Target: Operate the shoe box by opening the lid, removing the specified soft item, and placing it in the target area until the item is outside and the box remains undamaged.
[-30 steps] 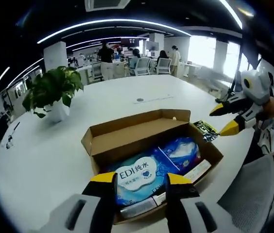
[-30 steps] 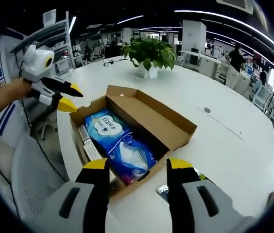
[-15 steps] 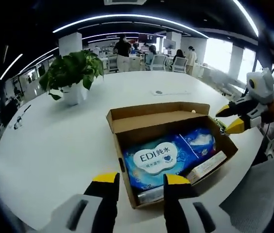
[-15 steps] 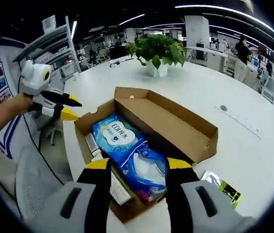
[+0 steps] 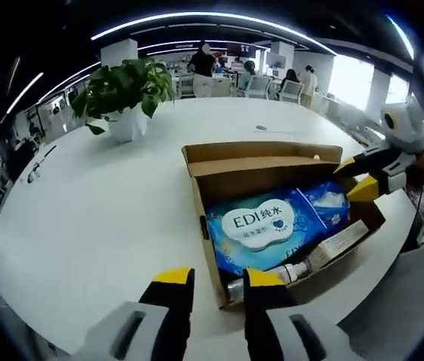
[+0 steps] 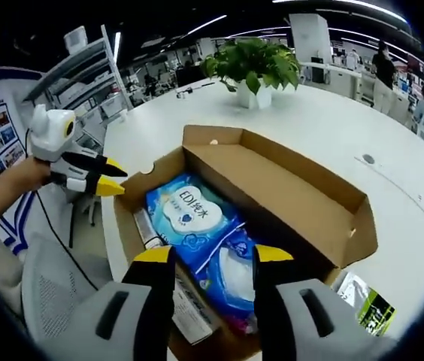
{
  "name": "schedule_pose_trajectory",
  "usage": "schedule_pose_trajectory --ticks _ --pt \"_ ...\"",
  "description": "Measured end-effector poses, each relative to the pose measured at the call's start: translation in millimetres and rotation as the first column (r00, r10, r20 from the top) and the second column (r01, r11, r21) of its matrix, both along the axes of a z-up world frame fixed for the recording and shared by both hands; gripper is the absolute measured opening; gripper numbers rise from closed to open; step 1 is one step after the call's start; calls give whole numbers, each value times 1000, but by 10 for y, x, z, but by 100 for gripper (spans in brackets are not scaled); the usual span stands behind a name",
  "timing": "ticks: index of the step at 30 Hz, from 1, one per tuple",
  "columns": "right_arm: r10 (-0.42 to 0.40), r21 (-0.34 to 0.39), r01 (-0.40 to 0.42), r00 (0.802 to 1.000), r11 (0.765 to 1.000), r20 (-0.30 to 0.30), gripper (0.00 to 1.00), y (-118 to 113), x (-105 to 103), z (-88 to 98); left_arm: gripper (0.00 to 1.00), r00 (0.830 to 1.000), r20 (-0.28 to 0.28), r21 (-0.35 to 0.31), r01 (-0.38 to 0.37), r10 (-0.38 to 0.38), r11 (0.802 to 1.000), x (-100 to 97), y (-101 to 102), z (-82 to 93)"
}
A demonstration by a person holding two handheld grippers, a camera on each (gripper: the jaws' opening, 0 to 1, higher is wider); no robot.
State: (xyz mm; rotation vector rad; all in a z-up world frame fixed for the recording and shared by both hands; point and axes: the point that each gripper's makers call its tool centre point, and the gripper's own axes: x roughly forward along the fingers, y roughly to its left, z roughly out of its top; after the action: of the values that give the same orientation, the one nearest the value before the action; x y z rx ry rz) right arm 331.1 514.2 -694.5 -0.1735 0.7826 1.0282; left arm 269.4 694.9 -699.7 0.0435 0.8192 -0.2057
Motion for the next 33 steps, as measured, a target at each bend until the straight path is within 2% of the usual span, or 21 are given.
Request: schedule_pose_trajectory --ticks 3,7,12,16,19,25,33 --pt "14 -13 -14 1000 1000 -9 38 47 11 -78 23 1000 -5 -2 -18 18 1000 2 35 -34" --pt "37 -20 -37 999 999 -25 37 129 14 -162 14 999 -15 -16 -32 32 999 -8 53 -71" --pt "37 -15 -38 998 999 -44 36 218 89 -245 6 999 -19 -75 -44 43 996 -10 -8 -75" --pt "37 -15 -38 998 999 -49 35 262 134 -285 6 999 -15 -60 -46 45 997 -7 2 -83" --pt "35 -10 -35 997 999 -72 34 305 145 -321 6 998 -15 -73 -57 56 996 -4 10 -86" --pt "28 -24 -31 993 999 -112 33 370 145 -419 6 999 -6 -55 -51 51 997 -4 4 -91" --pt "32 -23 -35 994 999 -106 32 451 181 -442 5 998 1 -62 -59 60 996 -3 5 -93"
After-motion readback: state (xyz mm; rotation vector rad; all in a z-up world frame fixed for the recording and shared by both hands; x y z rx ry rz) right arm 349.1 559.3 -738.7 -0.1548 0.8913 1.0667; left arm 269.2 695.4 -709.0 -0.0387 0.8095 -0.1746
